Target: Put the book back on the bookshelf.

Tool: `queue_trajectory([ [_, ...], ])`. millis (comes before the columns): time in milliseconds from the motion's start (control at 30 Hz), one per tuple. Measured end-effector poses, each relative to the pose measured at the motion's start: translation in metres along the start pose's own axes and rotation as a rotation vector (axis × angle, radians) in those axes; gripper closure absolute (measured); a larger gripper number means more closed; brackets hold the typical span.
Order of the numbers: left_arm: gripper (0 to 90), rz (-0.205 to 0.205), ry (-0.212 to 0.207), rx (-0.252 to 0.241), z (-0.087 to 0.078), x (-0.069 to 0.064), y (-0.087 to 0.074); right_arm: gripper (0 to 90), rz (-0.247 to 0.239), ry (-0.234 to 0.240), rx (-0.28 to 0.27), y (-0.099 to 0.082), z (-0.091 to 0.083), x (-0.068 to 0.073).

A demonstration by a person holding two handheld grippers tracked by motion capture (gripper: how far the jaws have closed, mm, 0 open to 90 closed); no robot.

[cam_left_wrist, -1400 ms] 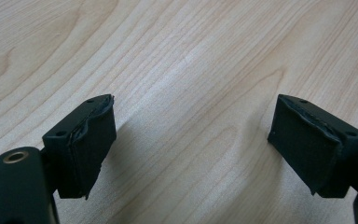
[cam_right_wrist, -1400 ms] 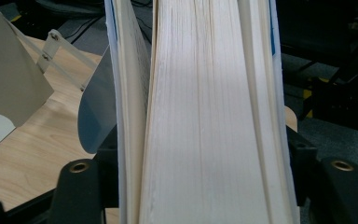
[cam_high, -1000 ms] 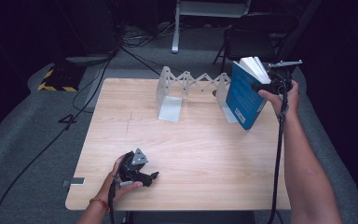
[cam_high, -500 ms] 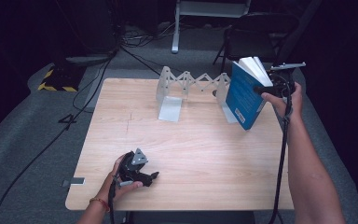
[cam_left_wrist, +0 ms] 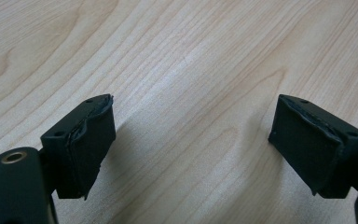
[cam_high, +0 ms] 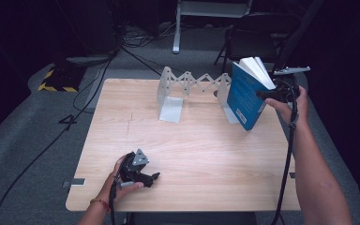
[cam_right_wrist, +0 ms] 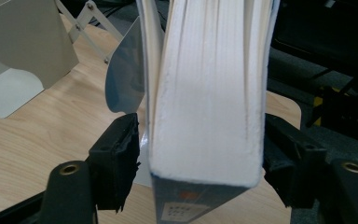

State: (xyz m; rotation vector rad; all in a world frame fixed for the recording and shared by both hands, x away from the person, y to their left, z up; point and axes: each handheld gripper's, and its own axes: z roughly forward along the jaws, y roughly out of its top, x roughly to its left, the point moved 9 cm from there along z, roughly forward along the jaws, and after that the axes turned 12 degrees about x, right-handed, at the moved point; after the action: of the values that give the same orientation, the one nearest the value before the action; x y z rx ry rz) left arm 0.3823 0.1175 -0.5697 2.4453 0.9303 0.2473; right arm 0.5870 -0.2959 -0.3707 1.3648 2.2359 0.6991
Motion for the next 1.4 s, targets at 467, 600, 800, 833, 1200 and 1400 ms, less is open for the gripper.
queue_trajectory([
  [467,14.2,0.0,0.0,0.0,0.0,0.0,0.0,32.0,-0.038,-0.007,0.004,-0.012,-0.008,0.005],
  [600,14.2,0.0,0.0,0.0,0.0,0.0,0.0,31.7,-0.049,-0.008,0.002,-0.015,-0.013,0.006],
  [800,14.2,-0.001,0.0,0.001,0.0,0.0,0.0,30.4,-0.063,-0.012,0.001,-0.023,-0.016,0.006],
  [833,14.2,-0.001,0.0,0.0,0.0,0.0,0.0,30.4,-0.069,-0.012,0.0,-0.024,-0.016,0.006],
  [1200,14.0,-0.002,-0.002,0.0,0.0,0.0,0.0,29.9,-0.103,-0.003,0.005,-0.045,-0.017,0.012],
  [1400,13.8,-0.006,0.0,-0.002,0.001,0.0,0.001,29.6,-0.12,0.009,0.005,-0.057,-0.018,0.017],
])
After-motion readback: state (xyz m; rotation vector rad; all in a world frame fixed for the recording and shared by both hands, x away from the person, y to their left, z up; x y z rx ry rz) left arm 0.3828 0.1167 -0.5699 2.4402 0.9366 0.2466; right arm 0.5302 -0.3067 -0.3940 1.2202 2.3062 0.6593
